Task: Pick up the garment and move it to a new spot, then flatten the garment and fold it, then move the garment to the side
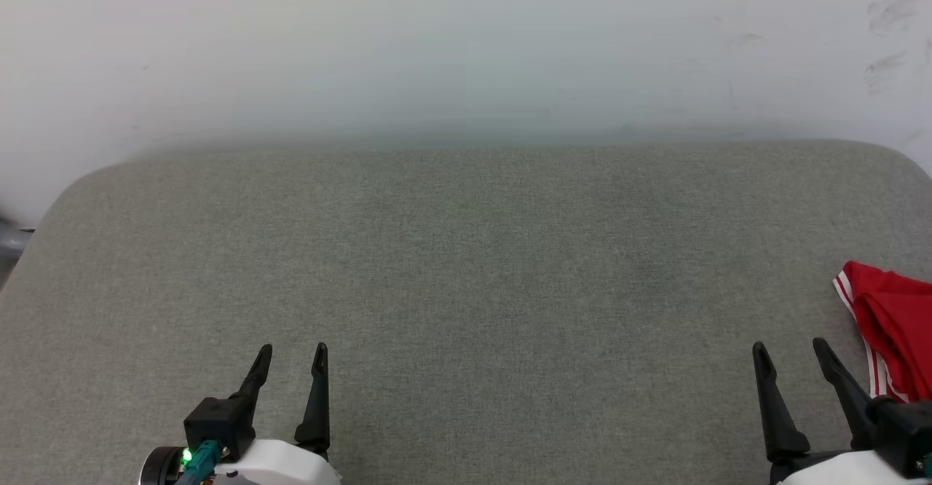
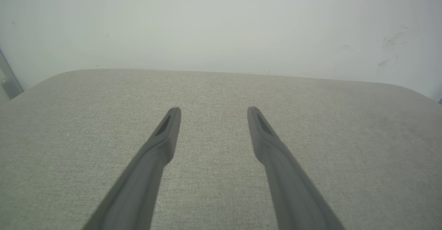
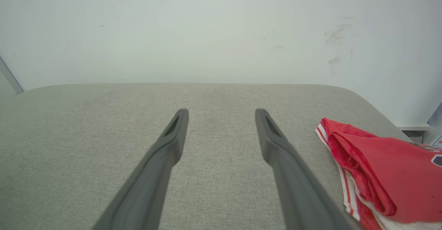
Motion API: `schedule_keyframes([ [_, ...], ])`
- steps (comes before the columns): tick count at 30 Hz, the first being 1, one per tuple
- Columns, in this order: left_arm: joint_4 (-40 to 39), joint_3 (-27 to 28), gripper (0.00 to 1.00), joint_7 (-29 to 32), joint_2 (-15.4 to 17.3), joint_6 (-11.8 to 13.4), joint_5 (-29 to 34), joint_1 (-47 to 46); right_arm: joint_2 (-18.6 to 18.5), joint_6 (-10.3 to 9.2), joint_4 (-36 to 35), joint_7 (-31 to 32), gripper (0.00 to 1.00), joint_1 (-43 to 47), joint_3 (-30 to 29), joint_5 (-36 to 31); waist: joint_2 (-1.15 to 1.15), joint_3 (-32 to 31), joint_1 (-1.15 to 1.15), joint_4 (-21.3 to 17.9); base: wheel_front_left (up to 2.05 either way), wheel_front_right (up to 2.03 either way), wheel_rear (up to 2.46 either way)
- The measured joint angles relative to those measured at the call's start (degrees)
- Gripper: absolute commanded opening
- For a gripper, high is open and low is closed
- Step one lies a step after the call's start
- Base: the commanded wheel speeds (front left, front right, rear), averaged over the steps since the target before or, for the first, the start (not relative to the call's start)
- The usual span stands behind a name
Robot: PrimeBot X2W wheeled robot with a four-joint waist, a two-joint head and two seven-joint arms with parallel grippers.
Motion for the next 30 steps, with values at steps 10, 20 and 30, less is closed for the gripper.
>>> schedule_keyframes([
  [10, 0.04, 0.44, 1.0, 0.0, -0.27, -0.32, 0.48, -0.18, 0.02, 0.0, 0.43, -0.27, 1.0, -0.14, 0.16, 0.01, 0.0, 0.42, 0.0, 0.1, 0.0, 0.0, 0.0],
  [20, 2.29, 1.55, 0.0, 2.38, -0.92, -0.83, -6.36, 0.92, 0.02, 0.0, 4.32, 0.08, 0.0, 0.05, 0.56, 7.9, 0.0, 0.49, 0.01, 0.15, 0.0, 0.0, 0.0],
  [30, 2.12, 3.0, 0.0, 4.9, -1.49, -1.71, -16.16, 0.41, -0.14, 0.0, 7.04, 0.76, 0.0, -2.13, 0.81, 19.05, 0.0, 0.56, 0.01, 0.17, 0.0, 0.0, 0.0],
])
